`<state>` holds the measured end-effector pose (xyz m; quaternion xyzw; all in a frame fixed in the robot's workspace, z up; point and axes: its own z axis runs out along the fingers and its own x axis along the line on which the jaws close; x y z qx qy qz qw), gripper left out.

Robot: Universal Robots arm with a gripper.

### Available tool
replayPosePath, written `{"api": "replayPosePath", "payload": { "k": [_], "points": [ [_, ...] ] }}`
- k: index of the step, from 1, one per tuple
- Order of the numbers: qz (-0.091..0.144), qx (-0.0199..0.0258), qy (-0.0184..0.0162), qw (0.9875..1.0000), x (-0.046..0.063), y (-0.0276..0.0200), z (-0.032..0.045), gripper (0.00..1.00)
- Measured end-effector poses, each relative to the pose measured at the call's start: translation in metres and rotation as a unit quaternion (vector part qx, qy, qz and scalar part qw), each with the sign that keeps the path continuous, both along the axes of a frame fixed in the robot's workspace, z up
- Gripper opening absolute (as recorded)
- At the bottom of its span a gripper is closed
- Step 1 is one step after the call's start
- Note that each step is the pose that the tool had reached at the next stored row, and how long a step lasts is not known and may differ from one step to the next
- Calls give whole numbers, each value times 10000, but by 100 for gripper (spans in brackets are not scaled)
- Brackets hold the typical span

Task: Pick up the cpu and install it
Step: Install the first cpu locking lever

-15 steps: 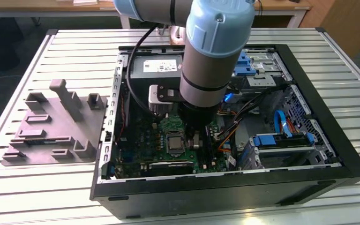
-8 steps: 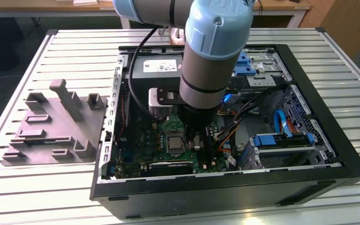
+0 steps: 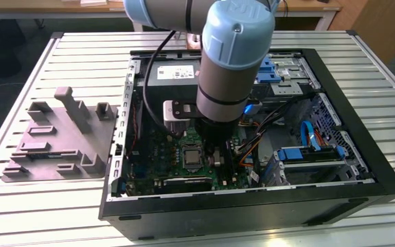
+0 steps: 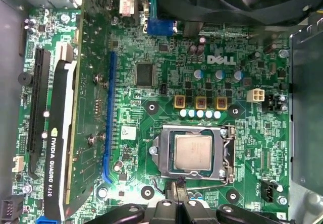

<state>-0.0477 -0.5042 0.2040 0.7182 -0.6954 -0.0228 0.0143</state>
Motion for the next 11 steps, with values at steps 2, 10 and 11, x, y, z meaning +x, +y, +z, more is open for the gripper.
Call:
{"api": "replayPosePath", "payload": {
  "k": [2, 10, 11],
  "points": [
    [3, 0, -31, 10000, 0, 0, -11, 11],
    [11, 2, -59, 10000, -8, 1, -41, 11],
    [11, 1, -59, 10000, -9, 1, -49, 11]
  ]
}}
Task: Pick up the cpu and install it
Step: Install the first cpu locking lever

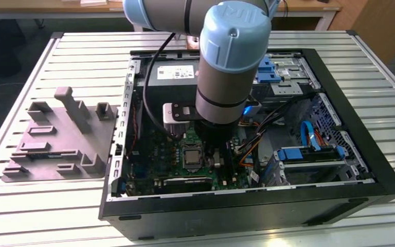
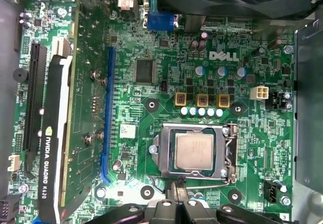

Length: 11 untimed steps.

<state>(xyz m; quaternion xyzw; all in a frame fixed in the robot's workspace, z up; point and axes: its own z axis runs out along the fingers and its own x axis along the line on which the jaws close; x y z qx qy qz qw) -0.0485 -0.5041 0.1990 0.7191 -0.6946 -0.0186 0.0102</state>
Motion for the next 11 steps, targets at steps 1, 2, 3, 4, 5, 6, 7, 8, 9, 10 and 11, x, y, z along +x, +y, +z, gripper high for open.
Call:
{"api": "replayPosePath", "payload": {
  "k": [1, 2, 3, 4, 5, 6, 7, 8, 9, 10, 11],
  "points": [
    [0, -1, 0, 10000, 0, -1, -6, 11],
    [0, -1, 0, 10000, 0, 0, -10, 11],
    [0, -2, 1, 10000, 0, -1, -15, 11],
    [0, -1, 0, 10000, 0, -1, -28, 11],
    [0, -1, 0, 10000, 0, 0, -34, 11],
    [0, -1, 0, 10000, -1, -1, -38, 11],
    [0, -1, 1, 10000, -1, -2, -41, 11],
    [0, -1, 0, 10000, -1, -2, -46, 11],
    [0, -1, 0, 10000, -1, -3, -50, 11],
    [1, -1, 1, 10000, -1, -4, -54, 11],
    [2, -1, 0, 10000, 0, -4, -58, 11]
  ]
}}
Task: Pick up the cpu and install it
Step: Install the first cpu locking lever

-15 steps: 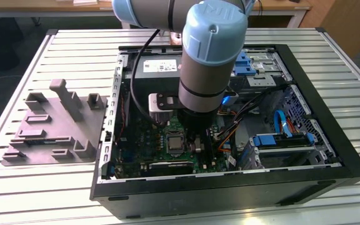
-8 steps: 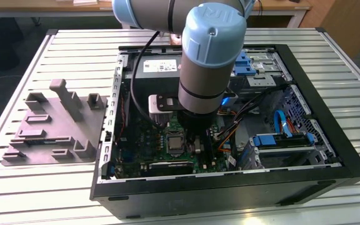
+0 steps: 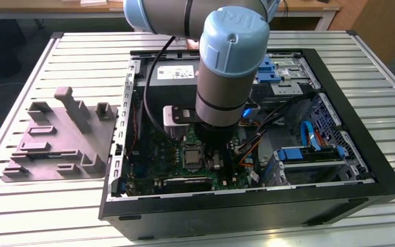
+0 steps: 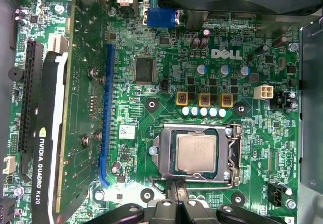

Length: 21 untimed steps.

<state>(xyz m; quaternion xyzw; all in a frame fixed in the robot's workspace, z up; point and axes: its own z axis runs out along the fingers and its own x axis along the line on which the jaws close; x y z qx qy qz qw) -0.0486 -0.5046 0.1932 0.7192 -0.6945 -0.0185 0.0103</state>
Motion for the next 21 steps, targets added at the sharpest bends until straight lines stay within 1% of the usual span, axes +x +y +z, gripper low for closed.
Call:
{"api": "replayPosePath", "payload": {
  "k": [8, 21],
  "points": [
    [1, 0, 0, 10000, 0, 0, -25, 11],
    [0, 1, 0, 10000, 18, 0, -27, 11]
  ]
}}
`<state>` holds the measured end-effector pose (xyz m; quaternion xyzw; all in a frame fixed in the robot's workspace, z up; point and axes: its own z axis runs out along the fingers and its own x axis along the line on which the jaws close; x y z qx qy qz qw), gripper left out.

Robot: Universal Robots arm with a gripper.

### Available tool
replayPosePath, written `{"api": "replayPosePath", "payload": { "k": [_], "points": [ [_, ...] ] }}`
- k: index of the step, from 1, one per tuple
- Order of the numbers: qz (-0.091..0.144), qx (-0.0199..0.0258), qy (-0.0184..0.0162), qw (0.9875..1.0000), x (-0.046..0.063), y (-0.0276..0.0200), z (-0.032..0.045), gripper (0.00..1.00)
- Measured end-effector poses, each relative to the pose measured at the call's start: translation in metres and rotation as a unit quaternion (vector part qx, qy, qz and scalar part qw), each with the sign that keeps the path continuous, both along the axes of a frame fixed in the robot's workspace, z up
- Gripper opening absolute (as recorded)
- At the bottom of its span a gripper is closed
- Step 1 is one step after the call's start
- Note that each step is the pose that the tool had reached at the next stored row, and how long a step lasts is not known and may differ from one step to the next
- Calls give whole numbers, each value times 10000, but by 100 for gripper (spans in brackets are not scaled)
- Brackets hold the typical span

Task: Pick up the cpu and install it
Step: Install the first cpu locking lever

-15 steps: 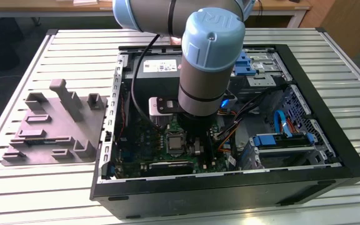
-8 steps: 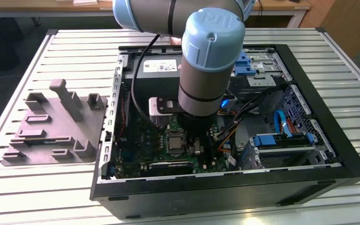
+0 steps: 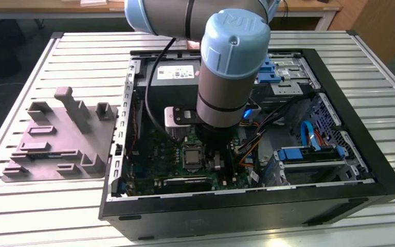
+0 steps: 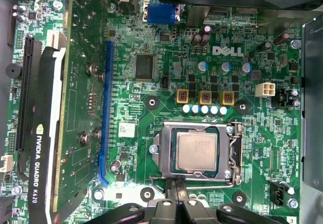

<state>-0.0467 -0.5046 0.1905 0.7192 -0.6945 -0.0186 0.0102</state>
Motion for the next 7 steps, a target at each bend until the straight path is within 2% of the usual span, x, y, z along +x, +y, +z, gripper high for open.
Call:
{"api": "replayPosePath", "payload": {
  "k": [7],
  "points": [
    [1, -1, 0, 10000, 15, 0, -5, 11]
  ]
}}
